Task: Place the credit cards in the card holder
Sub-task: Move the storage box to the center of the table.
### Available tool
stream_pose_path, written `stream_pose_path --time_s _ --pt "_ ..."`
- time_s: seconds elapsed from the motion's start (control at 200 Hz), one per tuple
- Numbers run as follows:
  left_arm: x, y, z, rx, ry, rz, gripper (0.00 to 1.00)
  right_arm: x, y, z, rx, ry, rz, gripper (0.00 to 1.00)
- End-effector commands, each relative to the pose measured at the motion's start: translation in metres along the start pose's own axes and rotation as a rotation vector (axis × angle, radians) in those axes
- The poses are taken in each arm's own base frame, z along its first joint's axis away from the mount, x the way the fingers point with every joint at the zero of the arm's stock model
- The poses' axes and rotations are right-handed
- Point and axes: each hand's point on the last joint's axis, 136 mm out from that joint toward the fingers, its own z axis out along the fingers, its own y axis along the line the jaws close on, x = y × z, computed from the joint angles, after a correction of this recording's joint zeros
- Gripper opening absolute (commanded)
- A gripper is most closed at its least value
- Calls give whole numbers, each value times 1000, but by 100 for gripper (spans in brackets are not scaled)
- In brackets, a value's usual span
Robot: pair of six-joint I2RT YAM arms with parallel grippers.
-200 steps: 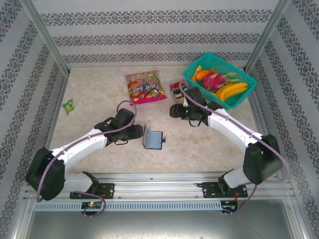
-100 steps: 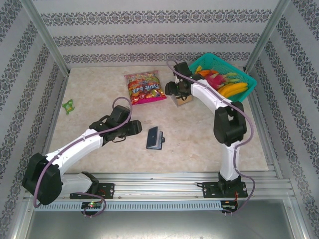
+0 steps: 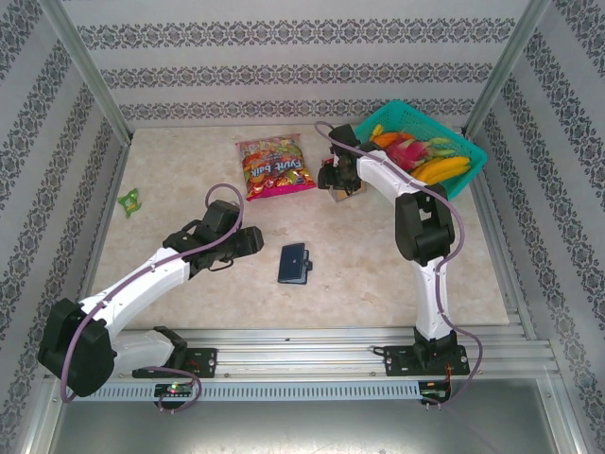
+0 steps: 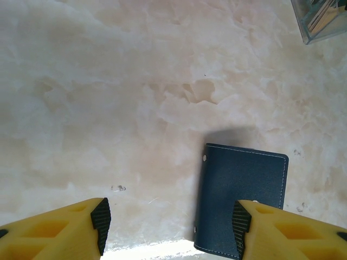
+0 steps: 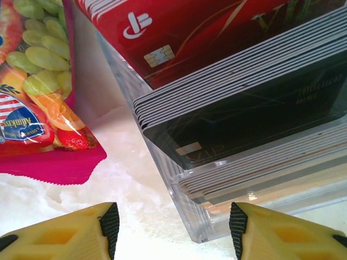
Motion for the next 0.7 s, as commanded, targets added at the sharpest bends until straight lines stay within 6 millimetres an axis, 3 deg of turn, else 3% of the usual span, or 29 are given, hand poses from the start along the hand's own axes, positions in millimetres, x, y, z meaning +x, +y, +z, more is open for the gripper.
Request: stream_pose_path --time_s 0.0,0.37,0.694 --pt "5 13 -1 -42 11 -10 64 21 0 7 -1 62 -5 58" --pt "6 13 1 -45 17 -11 64 64 40 12 -76 151 -15 55" --pt "4 20 8 -86 15 -45 63 98 114 -3 -254 177 41 54"
